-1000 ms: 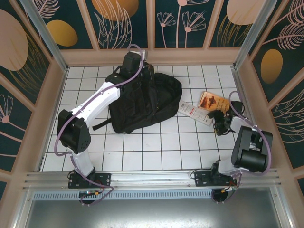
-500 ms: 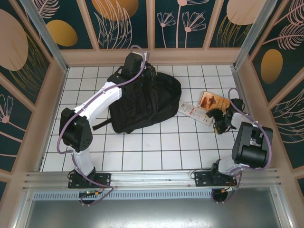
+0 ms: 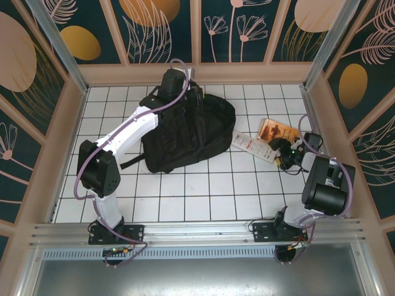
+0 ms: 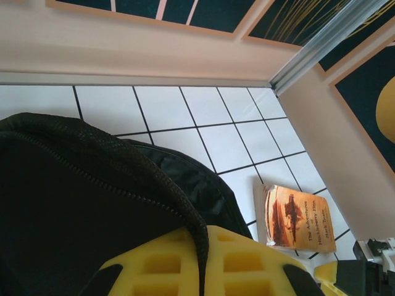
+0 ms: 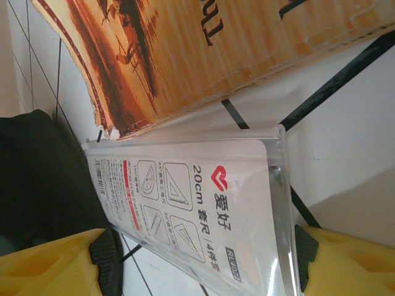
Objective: Pack the student bag
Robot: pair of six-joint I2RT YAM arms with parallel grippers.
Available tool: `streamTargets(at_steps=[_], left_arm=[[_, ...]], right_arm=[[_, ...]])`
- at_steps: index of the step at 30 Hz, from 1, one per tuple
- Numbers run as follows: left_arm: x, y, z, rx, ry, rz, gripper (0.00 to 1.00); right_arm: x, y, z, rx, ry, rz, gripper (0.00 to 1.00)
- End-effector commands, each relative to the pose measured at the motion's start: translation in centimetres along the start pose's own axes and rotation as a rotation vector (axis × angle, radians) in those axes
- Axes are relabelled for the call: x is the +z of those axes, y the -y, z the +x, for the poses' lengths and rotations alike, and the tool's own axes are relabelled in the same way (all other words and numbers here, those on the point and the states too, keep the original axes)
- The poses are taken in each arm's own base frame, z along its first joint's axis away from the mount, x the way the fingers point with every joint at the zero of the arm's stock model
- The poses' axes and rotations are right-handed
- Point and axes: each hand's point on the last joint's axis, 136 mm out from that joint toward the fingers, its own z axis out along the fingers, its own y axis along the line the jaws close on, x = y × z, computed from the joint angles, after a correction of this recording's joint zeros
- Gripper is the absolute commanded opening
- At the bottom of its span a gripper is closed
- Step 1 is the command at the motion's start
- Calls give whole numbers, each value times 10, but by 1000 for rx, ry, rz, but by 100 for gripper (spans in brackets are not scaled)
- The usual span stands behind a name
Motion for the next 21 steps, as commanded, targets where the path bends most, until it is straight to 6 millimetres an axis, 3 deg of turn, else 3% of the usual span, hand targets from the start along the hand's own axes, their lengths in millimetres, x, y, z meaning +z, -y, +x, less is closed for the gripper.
streamTargets(at_steps=[1, 4, 14, 21], left_arm=[[-2, 14, -11, 20, 26, 61, 0], [1, 15, -8, 16, 17, 72, 0], [11, 16, 2, -4, -20, 105, 0], [8, 16, 2, 5, -19, 101, 0]], right_arm=[[12, 2, -11, -79, 12, -4, 77], [18, -10, -4, -81, -25, -89, 75], [22, -77, 19, -206, -94, -330, 61], [22, -88, 18, -230, -65, -321, 29]])
